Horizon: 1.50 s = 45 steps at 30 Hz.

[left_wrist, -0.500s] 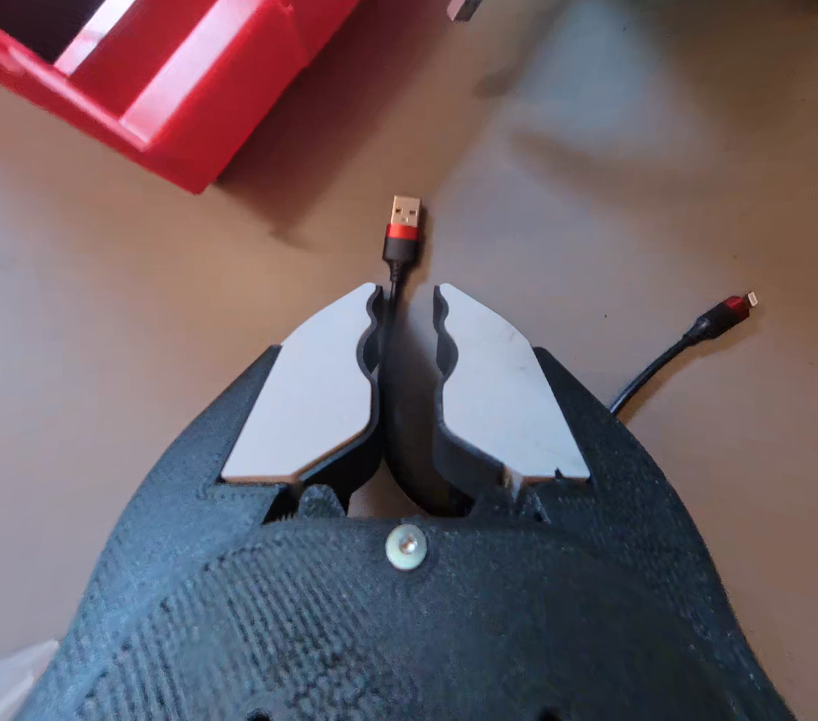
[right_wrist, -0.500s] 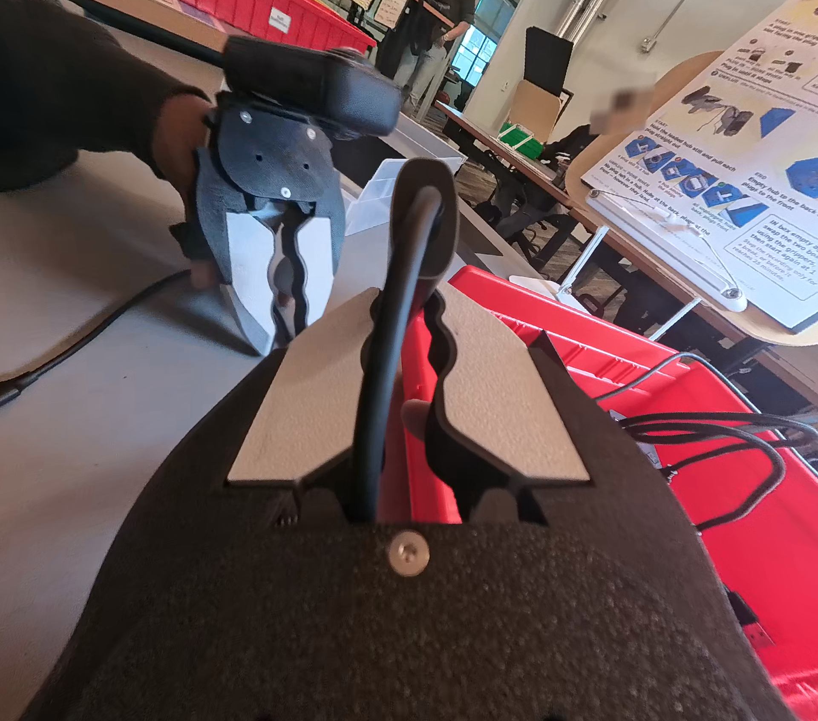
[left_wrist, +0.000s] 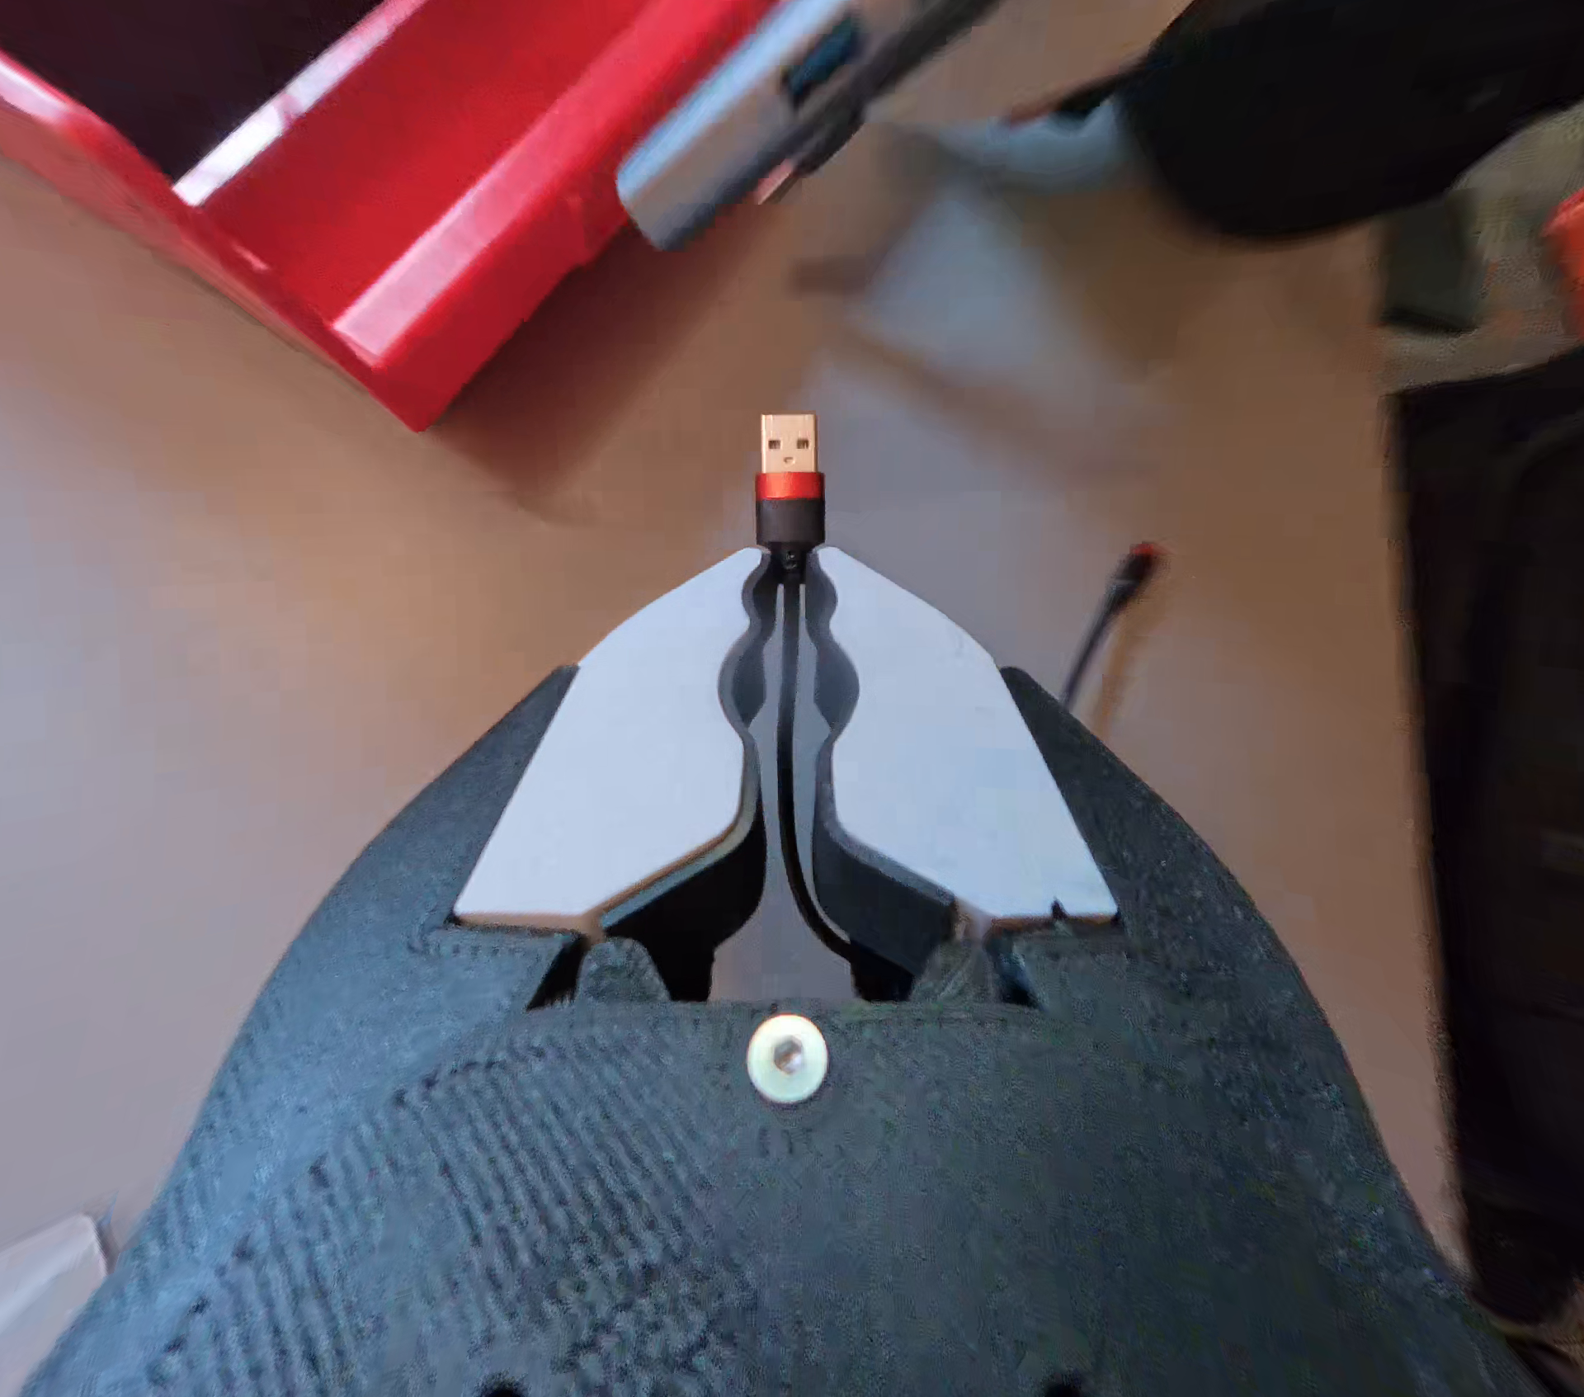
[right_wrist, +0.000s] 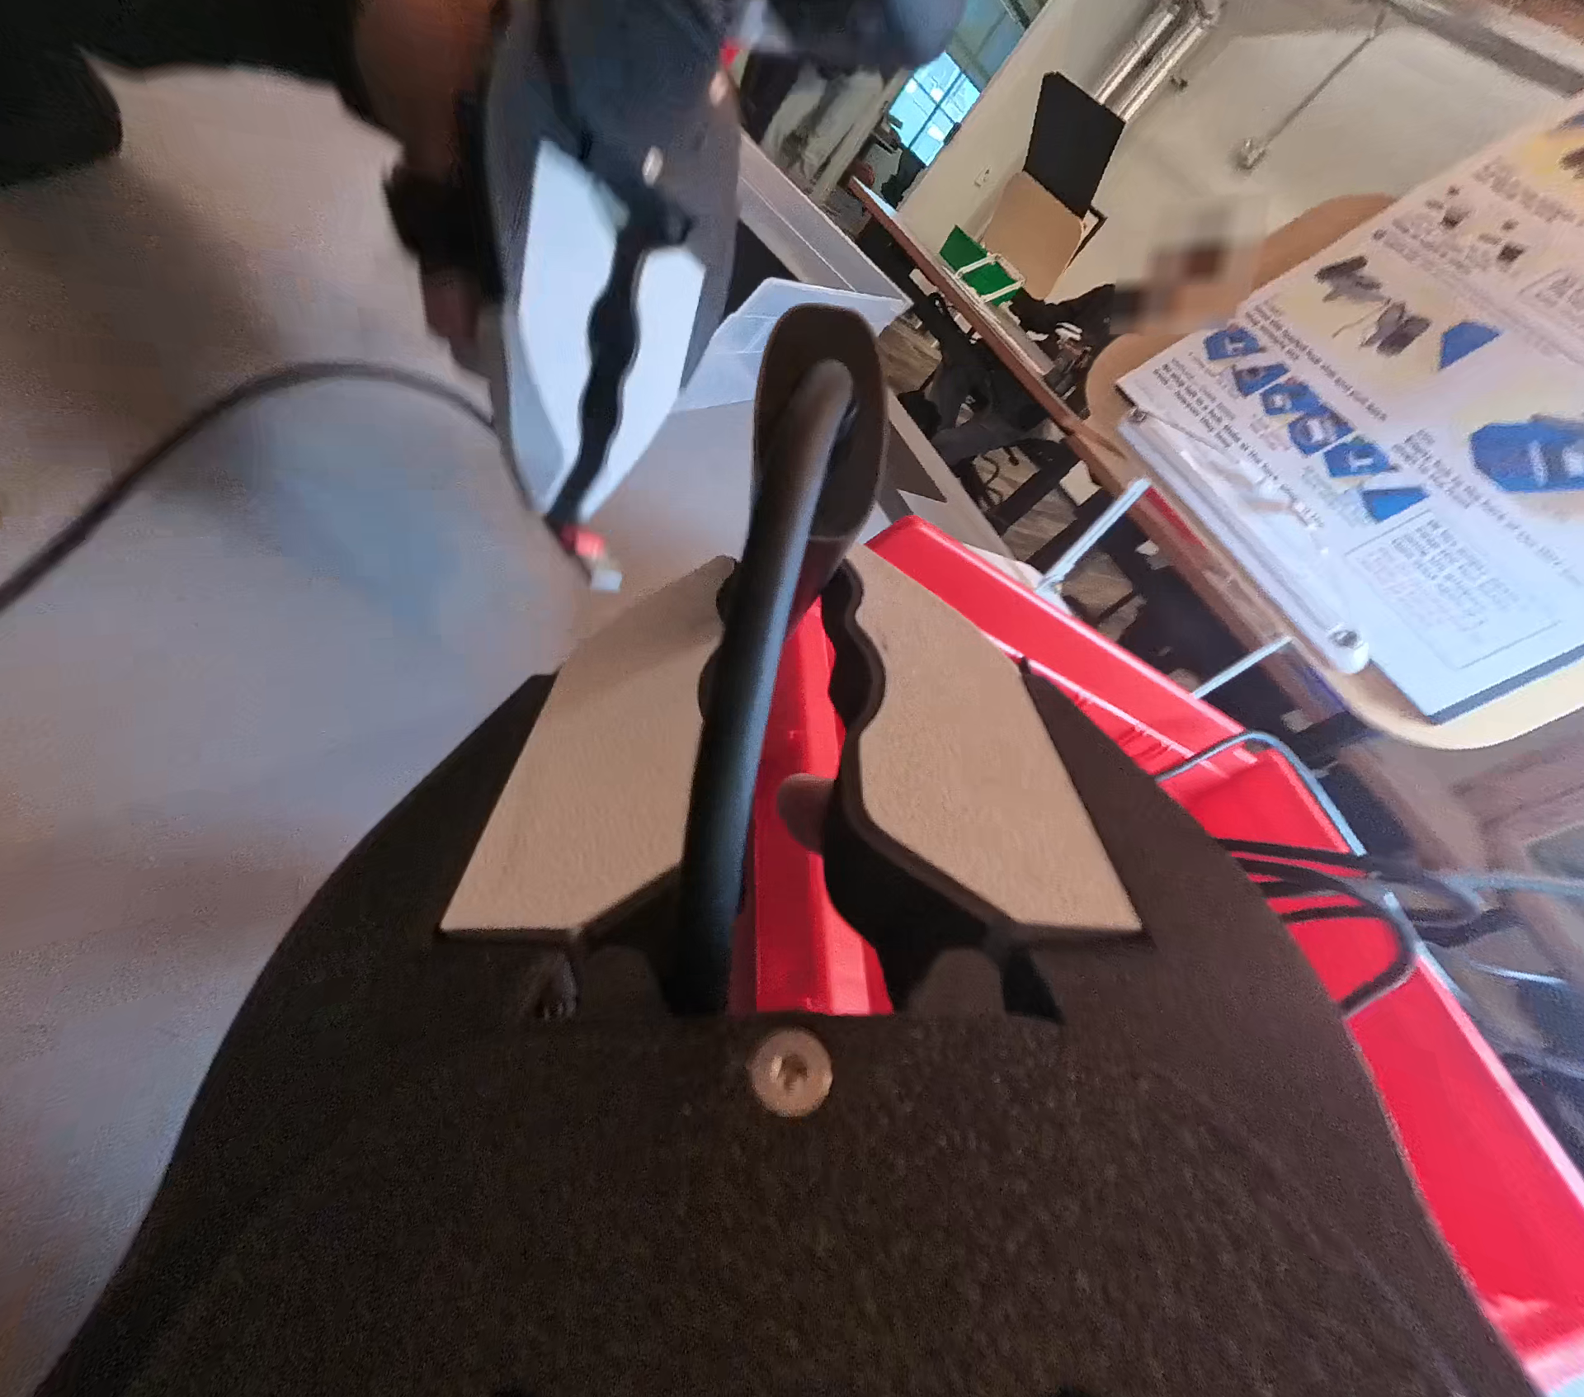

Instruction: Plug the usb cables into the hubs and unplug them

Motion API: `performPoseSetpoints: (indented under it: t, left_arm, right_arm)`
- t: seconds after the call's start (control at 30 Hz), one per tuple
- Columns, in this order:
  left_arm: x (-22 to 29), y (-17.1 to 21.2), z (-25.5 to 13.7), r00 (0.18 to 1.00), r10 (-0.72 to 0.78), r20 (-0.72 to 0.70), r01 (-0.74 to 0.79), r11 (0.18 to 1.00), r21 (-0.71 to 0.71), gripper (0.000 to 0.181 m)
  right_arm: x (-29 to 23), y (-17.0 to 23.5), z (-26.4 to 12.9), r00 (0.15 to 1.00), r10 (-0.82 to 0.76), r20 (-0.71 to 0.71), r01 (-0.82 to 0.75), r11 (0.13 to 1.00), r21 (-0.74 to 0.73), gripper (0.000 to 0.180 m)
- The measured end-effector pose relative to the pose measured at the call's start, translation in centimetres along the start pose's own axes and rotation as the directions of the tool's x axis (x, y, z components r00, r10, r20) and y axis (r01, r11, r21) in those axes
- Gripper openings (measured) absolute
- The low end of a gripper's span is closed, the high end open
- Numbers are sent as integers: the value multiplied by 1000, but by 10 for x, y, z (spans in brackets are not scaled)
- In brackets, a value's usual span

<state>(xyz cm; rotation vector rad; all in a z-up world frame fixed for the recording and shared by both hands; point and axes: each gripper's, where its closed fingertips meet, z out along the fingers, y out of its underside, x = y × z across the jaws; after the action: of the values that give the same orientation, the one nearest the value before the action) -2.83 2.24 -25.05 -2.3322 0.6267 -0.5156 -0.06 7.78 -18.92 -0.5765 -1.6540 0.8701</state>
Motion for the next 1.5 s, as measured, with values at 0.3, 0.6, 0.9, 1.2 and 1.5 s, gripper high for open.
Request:
performPoseSetpoints:
  t: [0.3,0.6,0.9,1.2,1.5]
  left_arm:
    - [49,-25,-22,989,-17,-145,18,1000,10,6]
    - [38,-1,-8,988,-68,-141,53,993,-109,6]
    - [37,1,-1,973,-137,-187,119,987,-104,6]
    - [46,-5,9,949,-166,-267,159,986,-47,5]
    - [27,-27,3,956,-227,-186,249,963,104,5]
  right_arm:
    - [-32,15,12,890,-453,56,457,882,-116,16]
    - [-46,26,20,785,-611,96,618,766,-175,16]
    - [-52,33,21,710,-692,133,702,678,-218,16]
    - [-56,39,22,755,-635,163,653,710,-262,16]
    - [-39,48,21,850,-519,90,509,764,-396,16]
